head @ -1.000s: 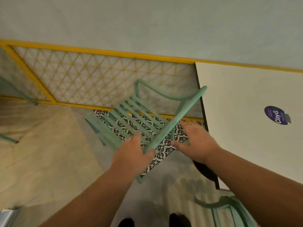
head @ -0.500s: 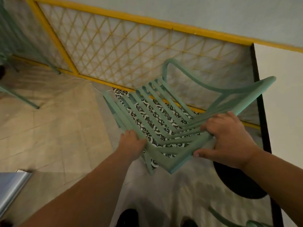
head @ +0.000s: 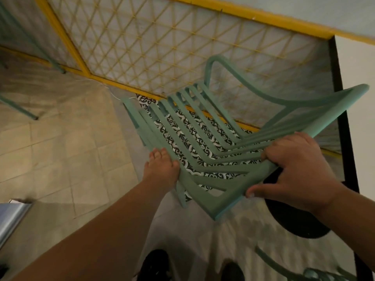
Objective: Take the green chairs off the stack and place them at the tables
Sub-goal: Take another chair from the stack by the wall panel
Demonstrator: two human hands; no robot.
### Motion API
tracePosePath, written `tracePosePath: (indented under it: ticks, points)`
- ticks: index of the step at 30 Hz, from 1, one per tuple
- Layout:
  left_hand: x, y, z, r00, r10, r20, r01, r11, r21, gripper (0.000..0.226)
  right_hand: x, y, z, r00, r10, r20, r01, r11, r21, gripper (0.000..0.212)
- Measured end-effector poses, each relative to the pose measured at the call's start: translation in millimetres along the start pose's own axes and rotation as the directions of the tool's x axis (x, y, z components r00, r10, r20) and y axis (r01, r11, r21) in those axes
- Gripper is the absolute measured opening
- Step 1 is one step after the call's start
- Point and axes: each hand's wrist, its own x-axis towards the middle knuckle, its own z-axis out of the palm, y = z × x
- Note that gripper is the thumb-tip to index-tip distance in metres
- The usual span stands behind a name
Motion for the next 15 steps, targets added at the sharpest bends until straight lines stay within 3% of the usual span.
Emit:
tracePosePath:
  ticks: [9, 15]
  points:
    - [18.1, -29.3, -8.4, 1.0, 0.011, 0.002, -0.011, 1.0, 0.028, 0.068, -3.8, -33.0, 6.2, 0.998, 0.044, -0.044, -0.042, 0.998, 0.046, 0.069]
    - [27.0, -43.6, -22.0, 0.997, 0.065, 0.029, -0.068, 0.992, 0.107, 0.066, -9.5, -56.9, 15.0, 0.991, 0.105, -0.081, -0.103, 0.994, 0.031, 0.075]
